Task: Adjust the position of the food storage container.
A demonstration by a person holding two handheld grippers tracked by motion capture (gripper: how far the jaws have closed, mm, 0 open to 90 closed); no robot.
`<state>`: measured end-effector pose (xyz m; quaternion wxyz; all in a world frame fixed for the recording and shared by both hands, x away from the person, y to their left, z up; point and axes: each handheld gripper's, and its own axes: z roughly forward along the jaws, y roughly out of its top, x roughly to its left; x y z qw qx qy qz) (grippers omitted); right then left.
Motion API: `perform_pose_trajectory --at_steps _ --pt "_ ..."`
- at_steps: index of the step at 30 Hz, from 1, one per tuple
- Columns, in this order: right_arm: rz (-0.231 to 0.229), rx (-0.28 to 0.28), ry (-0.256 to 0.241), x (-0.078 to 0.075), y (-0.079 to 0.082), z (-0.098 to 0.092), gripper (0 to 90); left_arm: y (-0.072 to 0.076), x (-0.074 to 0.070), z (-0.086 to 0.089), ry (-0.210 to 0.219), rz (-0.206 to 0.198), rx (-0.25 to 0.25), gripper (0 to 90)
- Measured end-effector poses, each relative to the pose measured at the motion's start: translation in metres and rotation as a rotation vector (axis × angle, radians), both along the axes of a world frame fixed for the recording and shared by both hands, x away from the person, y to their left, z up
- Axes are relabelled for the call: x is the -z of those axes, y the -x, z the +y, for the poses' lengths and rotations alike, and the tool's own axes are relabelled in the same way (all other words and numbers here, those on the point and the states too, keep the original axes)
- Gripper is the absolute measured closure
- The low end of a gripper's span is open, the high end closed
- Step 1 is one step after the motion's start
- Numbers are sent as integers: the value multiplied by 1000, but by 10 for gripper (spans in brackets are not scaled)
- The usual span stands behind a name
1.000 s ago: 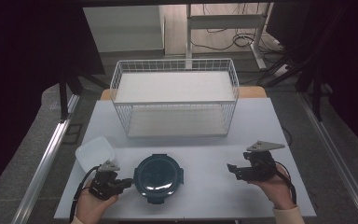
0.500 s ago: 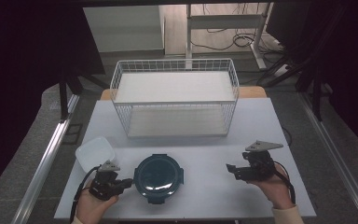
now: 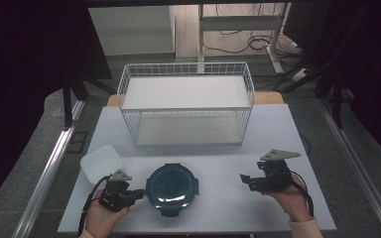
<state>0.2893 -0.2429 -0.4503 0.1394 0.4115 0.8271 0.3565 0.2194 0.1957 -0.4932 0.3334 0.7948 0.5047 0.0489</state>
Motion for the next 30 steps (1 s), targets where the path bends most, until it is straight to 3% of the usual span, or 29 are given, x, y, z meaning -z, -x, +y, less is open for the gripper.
perform_pose_trajectory --at_steps 14,23,30 --pt "-4 -2 -7 -3 0 1 214 -15 -6 -37 -1 4 76 900" --pt "-8 -7 -12 -4 -1 2 214 -19 -7 -46 4 10 84 900" --pt "-9 -10 -14 -5 -1 3 214 -22 -8 -63 2 16 128 900"
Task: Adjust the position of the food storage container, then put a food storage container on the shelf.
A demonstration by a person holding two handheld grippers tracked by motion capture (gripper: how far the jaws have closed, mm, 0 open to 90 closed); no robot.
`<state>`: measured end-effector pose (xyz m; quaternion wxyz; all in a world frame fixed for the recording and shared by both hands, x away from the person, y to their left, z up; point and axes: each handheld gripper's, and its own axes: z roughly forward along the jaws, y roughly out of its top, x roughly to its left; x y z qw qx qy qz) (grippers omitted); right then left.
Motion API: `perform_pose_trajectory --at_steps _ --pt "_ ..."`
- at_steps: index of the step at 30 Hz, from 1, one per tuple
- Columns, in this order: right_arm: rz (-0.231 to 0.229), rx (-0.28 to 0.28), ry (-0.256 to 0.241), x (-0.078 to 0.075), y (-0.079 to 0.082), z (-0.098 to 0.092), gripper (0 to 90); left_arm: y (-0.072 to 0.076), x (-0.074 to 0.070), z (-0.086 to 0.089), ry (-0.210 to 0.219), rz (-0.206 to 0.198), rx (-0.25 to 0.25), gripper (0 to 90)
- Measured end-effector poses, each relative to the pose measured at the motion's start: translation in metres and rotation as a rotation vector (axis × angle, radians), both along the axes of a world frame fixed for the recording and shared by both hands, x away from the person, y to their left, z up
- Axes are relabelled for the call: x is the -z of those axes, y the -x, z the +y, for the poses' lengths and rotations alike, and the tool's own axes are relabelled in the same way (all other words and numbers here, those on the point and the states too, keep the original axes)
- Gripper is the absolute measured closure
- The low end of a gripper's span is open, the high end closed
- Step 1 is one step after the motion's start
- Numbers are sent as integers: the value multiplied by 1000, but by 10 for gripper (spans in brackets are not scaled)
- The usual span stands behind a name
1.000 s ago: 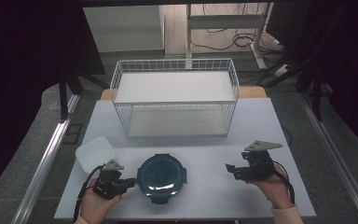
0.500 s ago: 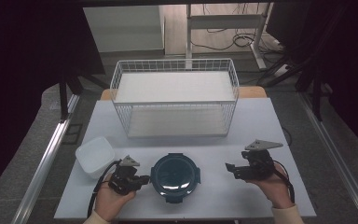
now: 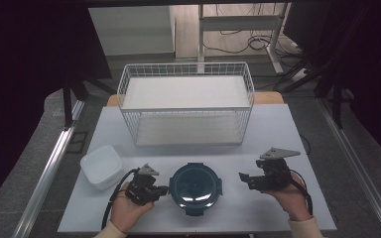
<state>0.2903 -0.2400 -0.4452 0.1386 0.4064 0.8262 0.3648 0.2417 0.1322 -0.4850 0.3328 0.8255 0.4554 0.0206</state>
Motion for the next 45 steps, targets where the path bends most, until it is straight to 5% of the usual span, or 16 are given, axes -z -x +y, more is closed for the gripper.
perform_pose_trajectory --at_steps 13,17,19,21,22,24,28,45 --pt "-29 23 -8 -2 1 -6 220 -10 3 -8 25 8 51 900" --pt "-49 30 -19 -6 3 -8 221 -8 -6 2 30 -49 17 900" --pt "-38 26 -30 -6 3 -9 221 -6 -10 9 45 -98 -26 815" --pt "-34 23 -35 -6 3 -9 221 -5 -11 13 54 -108 -37 766" --pt "-20 10 -54 -6 1 -7 220 -4 -11 20 85 -114 -65 611" --pt "-15 -1 -62 -6 1 -6 219 -4 -12 26 111 -103 -96 486" --pt "2 -18 -75 -3 0 -3 219 -1 -15 35 138 -112 -126 338" --pt "2 -49 -69 -2 12 4 205 2 -28 30 159 -118 -128 233"
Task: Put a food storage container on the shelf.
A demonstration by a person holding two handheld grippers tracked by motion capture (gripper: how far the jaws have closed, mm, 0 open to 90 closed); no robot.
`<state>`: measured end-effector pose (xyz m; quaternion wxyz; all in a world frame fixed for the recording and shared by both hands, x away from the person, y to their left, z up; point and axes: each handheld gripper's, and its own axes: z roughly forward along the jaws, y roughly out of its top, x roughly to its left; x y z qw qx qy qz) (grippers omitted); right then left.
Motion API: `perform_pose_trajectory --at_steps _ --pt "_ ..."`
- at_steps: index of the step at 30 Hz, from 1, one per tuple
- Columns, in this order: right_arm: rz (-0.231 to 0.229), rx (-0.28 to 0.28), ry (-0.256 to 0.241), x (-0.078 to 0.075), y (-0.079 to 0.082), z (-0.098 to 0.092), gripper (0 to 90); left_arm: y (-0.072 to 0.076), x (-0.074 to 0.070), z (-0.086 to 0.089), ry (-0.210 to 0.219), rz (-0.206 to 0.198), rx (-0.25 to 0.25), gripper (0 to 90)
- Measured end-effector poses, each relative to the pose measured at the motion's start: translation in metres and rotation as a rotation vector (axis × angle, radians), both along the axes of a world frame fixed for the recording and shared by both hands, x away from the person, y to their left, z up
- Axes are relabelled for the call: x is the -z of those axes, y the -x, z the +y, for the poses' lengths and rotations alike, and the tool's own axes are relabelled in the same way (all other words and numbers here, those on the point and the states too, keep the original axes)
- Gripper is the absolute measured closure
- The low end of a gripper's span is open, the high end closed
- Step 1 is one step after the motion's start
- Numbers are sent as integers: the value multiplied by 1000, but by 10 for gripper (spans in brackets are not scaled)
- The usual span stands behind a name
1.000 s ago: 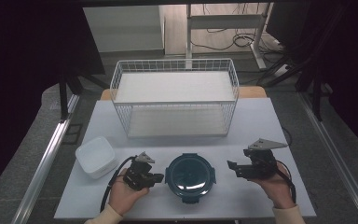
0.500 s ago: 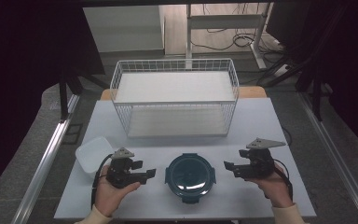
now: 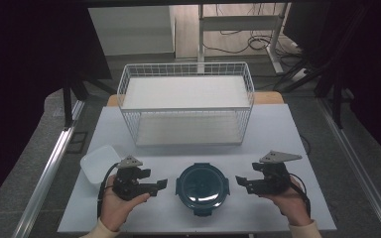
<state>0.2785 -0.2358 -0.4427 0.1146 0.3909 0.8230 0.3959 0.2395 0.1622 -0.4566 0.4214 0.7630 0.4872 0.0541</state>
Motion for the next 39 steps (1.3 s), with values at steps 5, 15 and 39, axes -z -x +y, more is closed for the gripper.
perform_pose_trajectory --at_steps 5,15,39 --pt "20 3 -22 1 3 -2 188 -6 5 -4 52 50 31 206" --pt "110 10 -76 4 12 11 162 -12 12 -13 107 103 71 196" --pt "334 31 -171 39 1 49 93 -26 44 -35 216 267 116 182"
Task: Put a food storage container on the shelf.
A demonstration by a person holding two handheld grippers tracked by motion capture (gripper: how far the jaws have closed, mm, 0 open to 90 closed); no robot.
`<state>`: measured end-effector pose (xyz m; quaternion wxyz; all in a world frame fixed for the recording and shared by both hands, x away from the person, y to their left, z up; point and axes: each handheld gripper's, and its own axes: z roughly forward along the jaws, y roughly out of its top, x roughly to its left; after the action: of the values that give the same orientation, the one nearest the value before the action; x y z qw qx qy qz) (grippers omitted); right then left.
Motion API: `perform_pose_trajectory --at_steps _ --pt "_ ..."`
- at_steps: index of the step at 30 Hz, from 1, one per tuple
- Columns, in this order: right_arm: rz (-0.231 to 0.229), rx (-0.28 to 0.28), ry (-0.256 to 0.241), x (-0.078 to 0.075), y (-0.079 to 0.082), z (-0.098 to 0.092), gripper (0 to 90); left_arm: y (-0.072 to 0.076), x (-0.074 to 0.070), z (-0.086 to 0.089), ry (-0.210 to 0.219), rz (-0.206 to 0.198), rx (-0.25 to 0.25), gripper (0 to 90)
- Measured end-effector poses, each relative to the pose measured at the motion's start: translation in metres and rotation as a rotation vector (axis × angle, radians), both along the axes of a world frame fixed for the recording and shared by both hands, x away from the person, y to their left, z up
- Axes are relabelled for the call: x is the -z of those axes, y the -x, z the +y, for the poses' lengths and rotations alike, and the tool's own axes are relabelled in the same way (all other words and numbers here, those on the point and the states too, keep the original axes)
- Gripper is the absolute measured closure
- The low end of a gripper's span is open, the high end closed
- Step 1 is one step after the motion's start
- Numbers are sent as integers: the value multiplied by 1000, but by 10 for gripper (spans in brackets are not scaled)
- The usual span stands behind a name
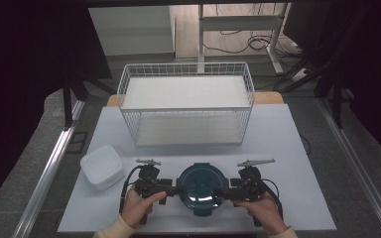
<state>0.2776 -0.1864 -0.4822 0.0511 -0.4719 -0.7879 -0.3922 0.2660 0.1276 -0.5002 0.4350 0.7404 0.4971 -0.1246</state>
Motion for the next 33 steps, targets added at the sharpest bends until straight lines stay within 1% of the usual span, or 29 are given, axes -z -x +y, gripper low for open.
perform_pose_trajectory --at_steps 3,4,5,7,9,12,13,14,16,17,18,21,22,23,24,25,26,29,30,31,32,33 --pt "12 6 -2 3 -1 1 93 -1 2 -1 11 10 -4 186" --pt "27 7 -4 7 -2 3 93 -2 4 -3 29 20 -4 187" --pt "35 8 -8 8 -2 4 93 -3 5 -5 37 28 -2 188" --pt "54 13 -13 11 -3 6 94 -4 7 -9 41 36 8 189" --pt "58 14 -14 12 -4 6 93 -4 8 -12 40 40 13 191" --pt "96 23 -49 16 -4 6 96 -4 11 -17 32 49 18 191" --pt "96 23 -49 16 -4 6 96 -5 12 -18 35 52 20 191" --pt "117 24 -66 17 -3 6 106 -5 13 -19 32 57 21 192" --pt "138 21 -84 19 -3 6 118 -5 13 -20 32 59 22 195" --pt "138 21 -84 19 -3 6 118 -5 13 -20 35 61 24 195" --pt "155 20 -96 20 -3 7 124 -6 14 -20 41 65 18 202" --pt "165 27 -109 21 -3 6 142 -6 14 -19 46 72 19 210" --pt "181 41 -131 22 -4 3 172 -6 15 -18 60 82 11 214" --pt "181 41 -131 22 -4 3 172 -6 15 -18 60 82 11 219" --pt "198 50 -158 24 -6 0 197 -7 17 -17 80 100 10 223" --pt "199 53 -163 24 -6 -1 203 -9 22 -16 105 141 21 213" --pt "202 55 -165 24 -6 -2 204 -9 24 -16 115 152 18 199" --pt "199 56 -165 24 -6 -2 204 -9 23 -17 110 147 14 196" --pt "199 54 -165 24 -6 -2 206 -8 21 -17 108 137 -7 212" --pt "199 54 -165 24 -6 -2 206 -8 21 -17 108 137 -7 229" --pt "199 54 -164 24 -6 -2 208 -7 20 -15 110 127 -17 229" --pt "202 57 -165 24 -6 -2 211 -7 20 -14 117 139 -27 260"
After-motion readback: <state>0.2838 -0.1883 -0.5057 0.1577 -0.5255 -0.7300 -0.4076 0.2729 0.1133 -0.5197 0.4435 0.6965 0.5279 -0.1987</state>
